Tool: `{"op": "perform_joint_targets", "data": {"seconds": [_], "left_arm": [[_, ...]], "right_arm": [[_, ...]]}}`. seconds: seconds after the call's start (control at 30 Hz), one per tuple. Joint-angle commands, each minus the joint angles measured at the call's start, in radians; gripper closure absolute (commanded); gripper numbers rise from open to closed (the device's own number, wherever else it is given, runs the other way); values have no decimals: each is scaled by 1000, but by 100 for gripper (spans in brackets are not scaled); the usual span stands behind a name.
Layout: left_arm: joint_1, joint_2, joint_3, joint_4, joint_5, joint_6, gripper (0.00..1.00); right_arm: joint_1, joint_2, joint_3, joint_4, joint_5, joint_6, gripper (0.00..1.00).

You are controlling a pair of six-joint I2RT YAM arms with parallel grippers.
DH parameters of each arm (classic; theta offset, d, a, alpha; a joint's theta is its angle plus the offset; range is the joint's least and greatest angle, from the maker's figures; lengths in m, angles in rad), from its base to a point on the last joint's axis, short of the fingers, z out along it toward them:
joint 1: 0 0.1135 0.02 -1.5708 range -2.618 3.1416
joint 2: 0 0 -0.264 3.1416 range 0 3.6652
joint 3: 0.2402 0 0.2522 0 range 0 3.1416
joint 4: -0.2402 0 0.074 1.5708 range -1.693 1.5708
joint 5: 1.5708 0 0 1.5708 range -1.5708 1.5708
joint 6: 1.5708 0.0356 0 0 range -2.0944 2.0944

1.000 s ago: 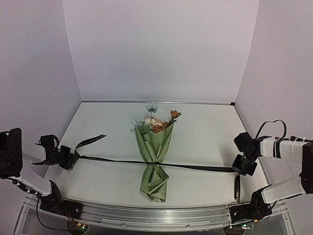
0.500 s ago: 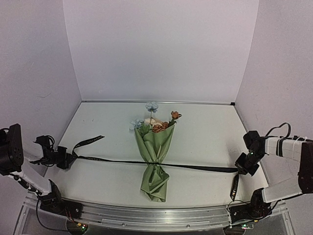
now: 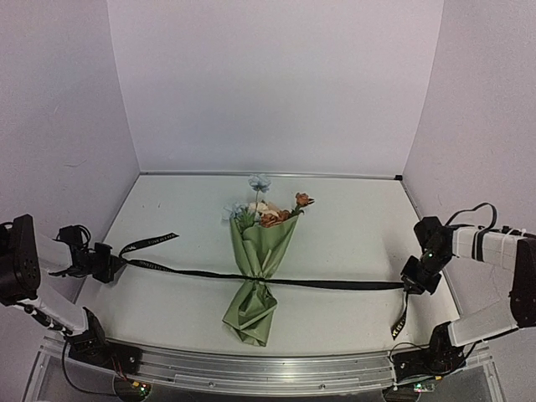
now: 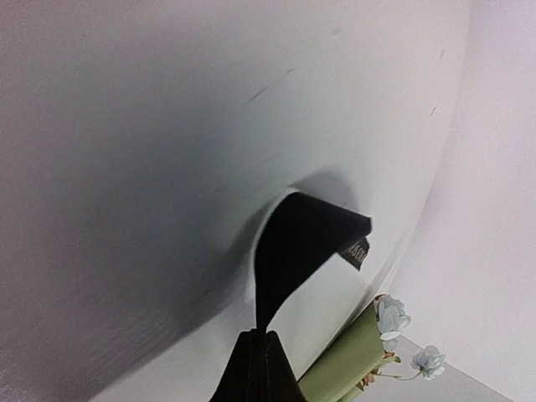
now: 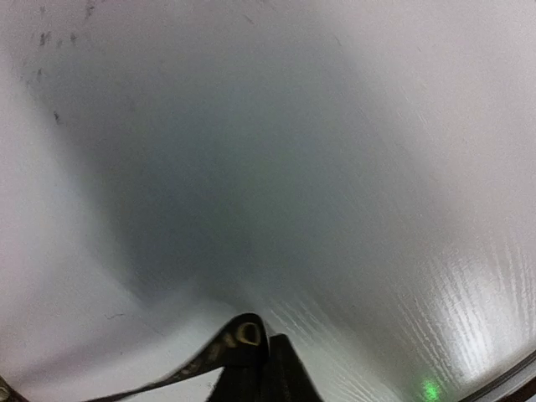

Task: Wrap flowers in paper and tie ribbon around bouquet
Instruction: Tie the ribbon around the folded bouquet, then pick up the right side of the half-tied ribbon from the center of the board.

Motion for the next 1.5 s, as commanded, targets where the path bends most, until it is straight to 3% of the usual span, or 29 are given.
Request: {"op": "perform_joint_targets", "data": {"seconds": [0.0, 0.07, 0.3, 0.5, 0.63, 0.87, 1.2, 1.33, 1.47], "left_arm": [[-21, -85, 98, -57, -99, 58, 100], [-27, -107, 118, -106, -112, 78, 95], [-31, -197, 180, -256, -162, 166, 41], [-90, -286, 252, -358, -233, 257, 24], [-186, -298, 314, -399, -267, 307, 20], [-422, -280, 365, -454, -356, 307, 23], [-794, -177, 353, -370, -419, 266, 45], [-873, -86, 409, -389, -428, 292, 48], [-882, -101, 404, -410, -480, 297, 43]], "right_arm": [[74, 1, 81, -110, 106, -72, 67], [105, -8, 99, -134, 144, -88, 55], [174, -49, 138, -163, 185, -147, 34], [253, -95, 202, -199, 256, -212, 17], [304, -120, 226, -154, 227, -265, 2], [489, -25, 339, -113, 210, -359, 2], [804, 187, 388, 138, 139, -588, 2], [851, 262, 402, 226, 70, -635, 3], [870, 346, 441, 244, 13, -675, 8]]}}
